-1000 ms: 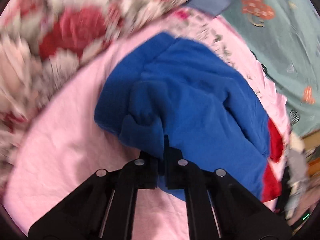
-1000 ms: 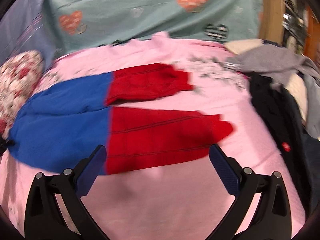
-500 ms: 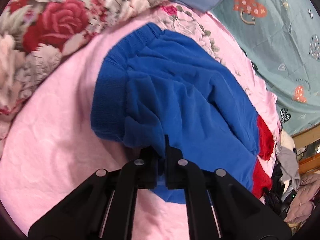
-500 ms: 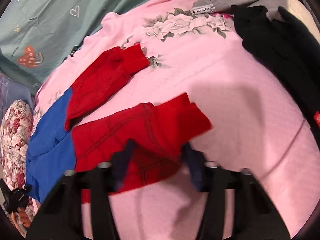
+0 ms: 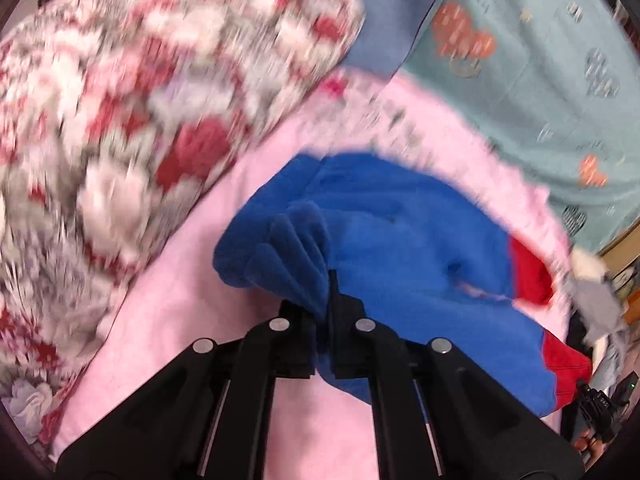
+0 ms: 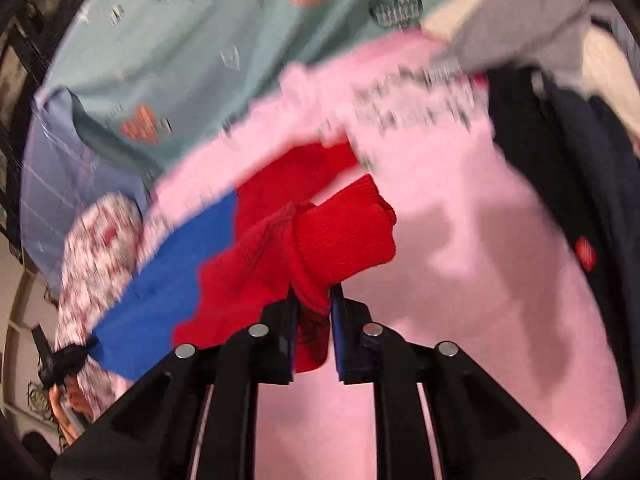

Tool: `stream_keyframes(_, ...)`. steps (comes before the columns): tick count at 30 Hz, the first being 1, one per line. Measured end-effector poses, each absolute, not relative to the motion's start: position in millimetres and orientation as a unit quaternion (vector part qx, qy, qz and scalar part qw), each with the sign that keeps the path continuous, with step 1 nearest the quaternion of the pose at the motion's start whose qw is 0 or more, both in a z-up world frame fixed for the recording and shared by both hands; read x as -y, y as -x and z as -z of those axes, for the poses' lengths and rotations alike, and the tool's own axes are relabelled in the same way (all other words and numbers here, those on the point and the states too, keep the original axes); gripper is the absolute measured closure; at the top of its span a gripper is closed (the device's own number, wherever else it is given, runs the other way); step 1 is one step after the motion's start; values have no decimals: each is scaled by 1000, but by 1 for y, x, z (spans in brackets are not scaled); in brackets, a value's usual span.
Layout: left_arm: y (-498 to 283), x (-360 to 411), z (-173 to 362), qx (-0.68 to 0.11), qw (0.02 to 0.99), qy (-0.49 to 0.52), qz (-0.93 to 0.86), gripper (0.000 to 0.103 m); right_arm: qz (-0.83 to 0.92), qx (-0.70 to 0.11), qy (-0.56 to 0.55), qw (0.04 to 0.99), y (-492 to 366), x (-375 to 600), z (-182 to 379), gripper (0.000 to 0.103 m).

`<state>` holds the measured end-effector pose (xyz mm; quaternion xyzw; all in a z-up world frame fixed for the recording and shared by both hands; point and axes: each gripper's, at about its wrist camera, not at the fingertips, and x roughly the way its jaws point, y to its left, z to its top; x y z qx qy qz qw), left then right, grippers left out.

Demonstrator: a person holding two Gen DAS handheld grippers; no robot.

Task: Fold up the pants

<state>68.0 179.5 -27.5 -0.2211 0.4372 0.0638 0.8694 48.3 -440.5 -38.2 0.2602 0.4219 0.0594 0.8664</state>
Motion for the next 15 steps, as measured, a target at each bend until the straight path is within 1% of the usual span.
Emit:
stream_keyframes(2,-70,-183,60,-492,841,212,-72,97,-3,-500,-222,837,-39,442,80,55)
stream_keyframes(3,-69,-184,71,-511,829,213,-73,94,25,-514,-205,832,-37,443,89,52)
stream_keyframes(4,-67,-186,79,-519,824,216,-74,91,30,-508,-212,835,-31,448,93,51)
stream_keyframes(5,-65,-187,78,-514,827,213,-80,83,25,-495,-228,838,-27,451,92,50)
stream_keyframes(6,-63,-187,73,-505,834,206,-88,70,30,-481,-241,842,-25,456,87,48)
stream_keyframes(7,-61,-185,62,-485,847,190,-103,63,46,-457,-243,854,-26,460,77,48)
stream_keyframes(8,-60,-183,56,-473,856,181,-106,49,52,-444,-235,863,-28,460,69,48)
stream_keyframes(9,-57,-180,47,-456,868,168,-107,38,53,-438,-228,868,-31,460,65,48)
stream_keyframes(12,-55,-162,25,-415,897,121,-95,31,40,-438,-200,876,-55,453,65,48)
stream_keyframes(14,-58,-148,22,-412,902,114,-65,27,35,-475,-167,863,-76,444,83,48)
stream_keyframes(15,-63,-139,27,-421,899,115,-47,27,20,-494,-162,854,-81,438,91,51)
